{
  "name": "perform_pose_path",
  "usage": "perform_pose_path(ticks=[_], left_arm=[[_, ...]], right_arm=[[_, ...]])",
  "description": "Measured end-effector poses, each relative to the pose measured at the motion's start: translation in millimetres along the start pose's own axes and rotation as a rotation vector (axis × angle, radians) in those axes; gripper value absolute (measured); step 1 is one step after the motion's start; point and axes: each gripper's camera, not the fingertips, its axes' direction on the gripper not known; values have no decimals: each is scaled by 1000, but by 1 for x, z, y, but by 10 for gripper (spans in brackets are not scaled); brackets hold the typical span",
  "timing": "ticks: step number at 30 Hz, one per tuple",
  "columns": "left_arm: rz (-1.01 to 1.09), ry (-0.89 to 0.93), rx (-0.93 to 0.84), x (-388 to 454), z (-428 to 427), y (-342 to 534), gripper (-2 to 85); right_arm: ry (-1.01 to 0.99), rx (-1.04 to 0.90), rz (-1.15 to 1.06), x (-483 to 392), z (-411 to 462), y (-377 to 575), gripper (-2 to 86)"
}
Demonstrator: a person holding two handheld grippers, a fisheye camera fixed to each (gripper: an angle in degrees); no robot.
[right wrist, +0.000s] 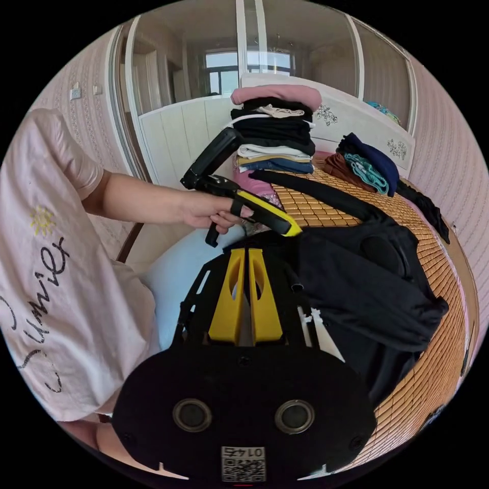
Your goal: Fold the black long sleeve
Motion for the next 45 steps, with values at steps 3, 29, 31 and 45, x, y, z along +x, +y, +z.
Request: perform_pose_path(ticks=[3,29,31,45], left_arm=[[-9,1,3,-8,-22,4,-9],[136,-268,-178,45,-64,-2,-9],[110,-320,-190,37,-75,2,-10],[40,-185,-53,25,-136,-18,-10]], right_arm=[[78,-65,21,-7,32,10,92],[245,-20,464,94,182,64,68],[225,4,485,101,192,68,68],[323,-516,324,119,266,-21,127]])
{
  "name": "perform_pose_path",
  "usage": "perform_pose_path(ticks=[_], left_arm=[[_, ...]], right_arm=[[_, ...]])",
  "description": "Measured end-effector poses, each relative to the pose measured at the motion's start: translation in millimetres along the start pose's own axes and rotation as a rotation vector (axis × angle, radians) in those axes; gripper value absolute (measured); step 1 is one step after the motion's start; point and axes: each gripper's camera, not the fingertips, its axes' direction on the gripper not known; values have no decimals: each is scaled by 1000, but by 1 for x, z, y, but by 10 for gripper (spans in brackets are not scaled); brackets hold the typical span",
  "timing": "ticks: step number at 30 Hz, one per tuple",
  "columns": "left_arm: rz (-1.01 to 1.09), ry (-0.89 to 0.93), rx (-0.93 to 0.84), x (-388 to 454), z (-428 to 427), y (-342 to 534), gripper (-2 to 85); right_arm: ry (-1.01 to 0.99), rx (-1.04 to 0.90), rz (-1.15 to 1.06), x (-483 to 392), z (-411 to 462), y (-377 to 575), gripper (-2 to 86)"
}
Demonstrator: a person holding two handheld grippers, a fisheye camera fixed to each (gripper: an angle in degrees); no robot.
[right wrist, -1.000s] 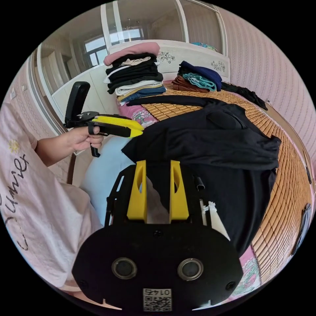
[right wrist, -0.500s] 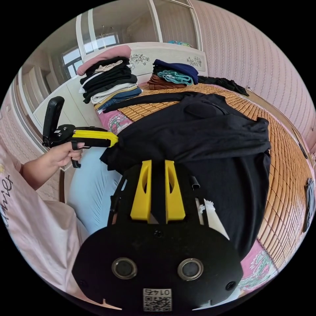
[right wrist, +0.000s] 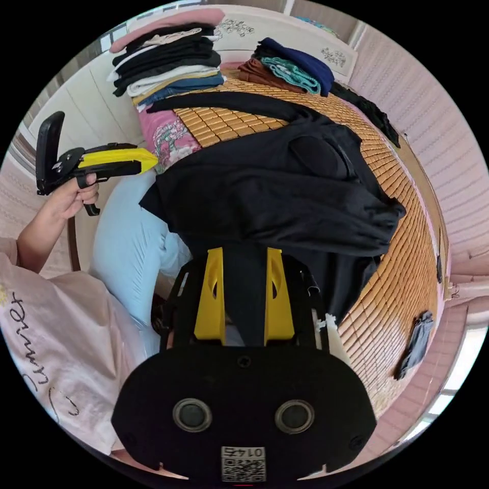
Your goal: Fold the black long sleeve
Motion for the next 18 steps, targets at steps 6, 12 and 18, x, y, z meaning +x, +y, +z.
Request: perform_pose_path(ticks=[6,12,18], left_arm=[[-27,20,-13,-10,-9,-4,-10],[-96,70,-36,-30,-13,-6,-10],[-165,127,-54,-50,-13,-7,-10]], right_arm=[[158,-286,-407,-83,-45,-70,131],[510,-270,-701,-171,-101,-94,139],[615,-355,-750,-200,-87,-121,160]])
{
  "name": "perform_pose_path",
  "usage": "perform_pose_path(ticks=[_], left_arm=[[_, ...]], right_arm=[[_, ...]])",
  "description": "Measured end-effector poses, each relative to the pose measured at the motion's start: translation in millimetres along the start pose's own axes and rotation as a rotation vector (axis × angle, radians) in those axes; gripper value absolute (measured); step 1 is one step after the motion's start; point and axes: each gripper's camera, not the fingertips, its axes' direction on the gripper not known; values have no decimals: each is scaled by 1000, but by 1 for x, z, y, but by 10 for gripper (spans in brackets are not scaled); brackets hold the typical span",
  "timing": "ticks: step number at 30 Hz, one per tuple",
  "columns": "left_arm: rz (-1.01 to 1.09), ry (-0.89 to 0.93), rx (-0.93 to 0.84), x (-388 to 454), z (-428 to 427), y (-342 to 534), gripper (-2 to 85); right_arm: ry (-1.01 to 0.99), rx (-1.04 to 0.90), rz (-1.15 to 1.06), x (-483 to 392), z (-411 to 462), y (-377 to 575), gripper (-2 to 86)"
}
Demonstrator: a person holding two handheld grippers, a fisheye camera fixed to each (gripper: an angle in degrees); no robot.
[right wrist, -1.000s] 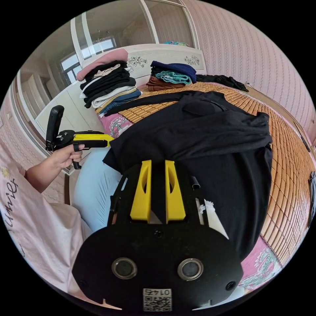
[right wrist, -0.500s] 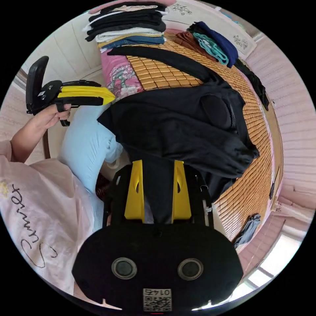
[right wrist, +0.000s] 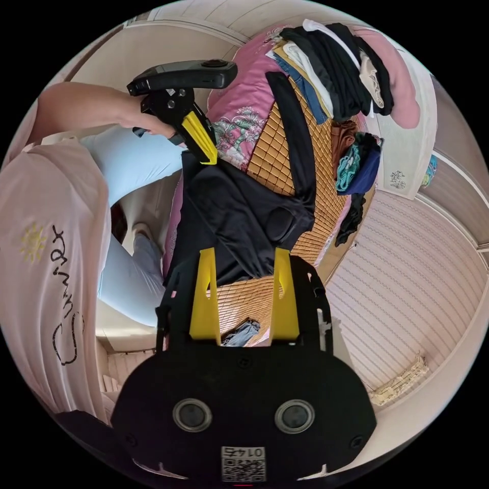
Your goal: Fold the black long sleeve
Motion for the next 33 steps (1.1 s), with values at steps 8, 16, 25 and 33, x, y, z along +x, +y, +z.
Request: perform_pose_path(ticks=[8,16,25,33], left_arm=[[-50,37,-20,-16,2,-3,-10],[-86,42,-32,-31,11,-4,-10],[-98,55,-44,-35,29,-7,-10],[-139,57,-54,-41,45,2,-10]], right_arm=[[16,2,22,19,-16,-18,164],[-79,-26,-138,-17,-2,-37,163],[7,-25,-96,12,-21,-13,164],[10,-87,-87,53,-23,15,164]])
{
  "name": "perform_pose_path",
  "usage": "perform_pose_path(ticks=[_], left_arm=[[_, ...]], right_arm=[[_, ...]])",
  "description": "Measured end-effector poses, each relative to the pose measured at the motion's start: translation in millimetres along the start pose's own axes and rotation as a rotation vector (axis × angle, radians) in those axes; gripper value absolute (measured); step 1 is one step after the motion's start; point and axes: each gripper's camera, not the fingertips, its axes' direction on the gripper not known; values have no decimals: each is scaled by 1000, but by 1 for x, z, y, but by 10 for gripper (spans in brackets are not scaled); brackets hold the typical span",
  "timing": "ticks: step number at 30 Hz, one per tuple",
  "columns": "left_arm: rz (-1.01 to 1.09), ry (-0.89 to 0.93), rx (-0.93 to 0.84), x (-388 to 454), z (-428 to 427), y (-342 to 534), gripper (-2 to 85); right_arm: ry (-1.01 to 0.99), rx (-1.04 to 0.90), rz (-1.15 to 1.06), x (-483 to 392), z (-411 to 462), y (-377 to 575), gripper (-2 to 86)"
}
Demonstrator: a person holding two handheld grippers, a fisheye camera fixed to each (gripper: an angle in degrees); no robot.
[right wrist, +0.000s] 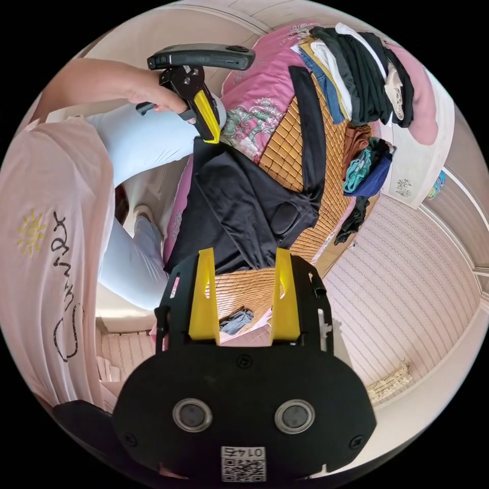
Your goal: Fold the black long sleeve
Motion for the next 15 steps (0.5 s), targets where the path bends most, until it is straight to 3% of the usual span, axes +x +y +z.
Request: perform_pose_path(ticks=[8,11,15], left_arm=[[44,-23,15,12,19,-5,-10],[119,-25,39,27,24,-25,-8],[275,-22,44,59,43,-70,1]], right_arm=[[58,-41,-203,-40,16,6,179],[-62,43,-166,-25,38,30,179],[-443,125,160,57,139,102,174]])
